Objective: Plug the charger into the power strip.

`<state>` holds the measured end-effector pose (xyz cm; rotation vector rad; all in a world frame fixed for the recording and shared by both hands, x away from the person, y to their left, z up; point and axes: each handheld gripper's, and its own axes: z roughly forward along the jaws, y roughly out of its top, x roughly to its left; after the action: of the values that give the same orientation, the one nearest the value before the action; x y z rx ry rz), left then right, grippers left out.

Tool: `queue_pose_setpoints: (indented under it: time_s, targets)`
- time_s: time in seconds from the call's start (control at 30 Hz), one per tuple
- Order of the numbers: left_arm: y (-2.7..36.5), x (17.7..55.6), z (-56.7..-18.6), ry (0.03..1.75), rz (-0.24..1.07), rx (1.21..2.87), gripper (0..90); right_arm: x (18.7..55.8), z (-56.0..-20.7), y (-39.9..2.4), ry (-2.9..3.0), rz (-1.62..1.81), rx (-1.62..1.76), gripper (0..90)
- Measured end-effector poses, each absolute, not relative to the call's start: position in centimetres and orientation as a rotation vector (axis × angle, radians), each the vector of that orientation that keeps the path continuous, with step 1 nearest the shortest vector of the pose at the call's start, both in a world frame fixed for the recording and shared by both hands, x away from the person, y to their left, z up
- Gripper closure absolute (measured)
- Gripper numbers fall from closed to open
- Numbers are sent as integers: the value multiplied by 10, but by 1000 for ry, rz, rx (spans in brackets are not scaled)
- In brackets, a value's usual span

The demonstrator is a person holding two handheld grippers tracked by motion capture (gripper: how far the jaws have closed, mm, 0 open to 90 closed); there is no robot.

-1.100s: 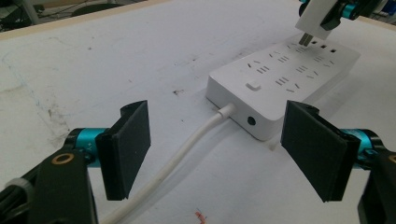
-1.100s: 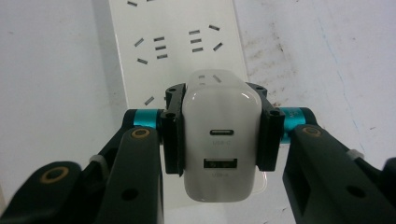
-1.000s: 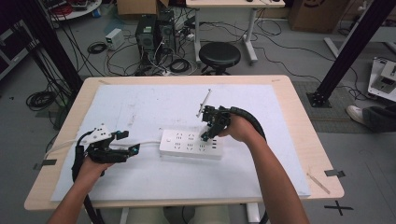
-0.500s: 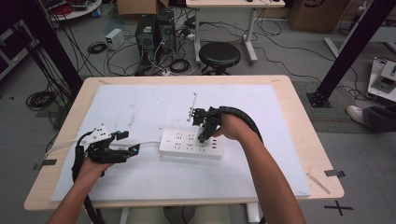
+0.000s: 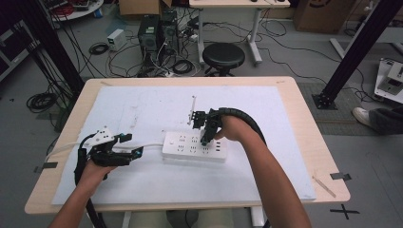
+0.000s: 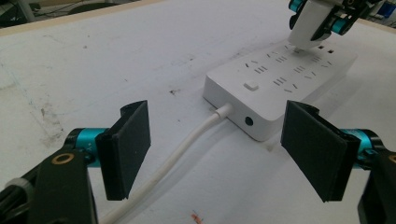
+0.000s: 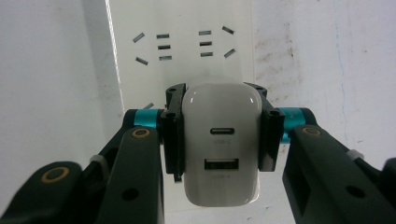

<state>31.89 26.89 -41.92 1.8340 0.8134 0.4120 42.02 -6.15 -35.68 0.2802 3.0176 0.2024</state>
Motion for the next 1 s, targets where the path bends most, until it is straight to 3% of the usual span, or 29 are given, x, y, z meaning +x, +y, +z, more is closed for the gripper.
queue_pose_setpoints:
  time_s: [1.0]
  targets:
    - [270, 320, -422, 820, 406, 1832, 242, 427, -366, -50, 3054, 81, 269, 637]
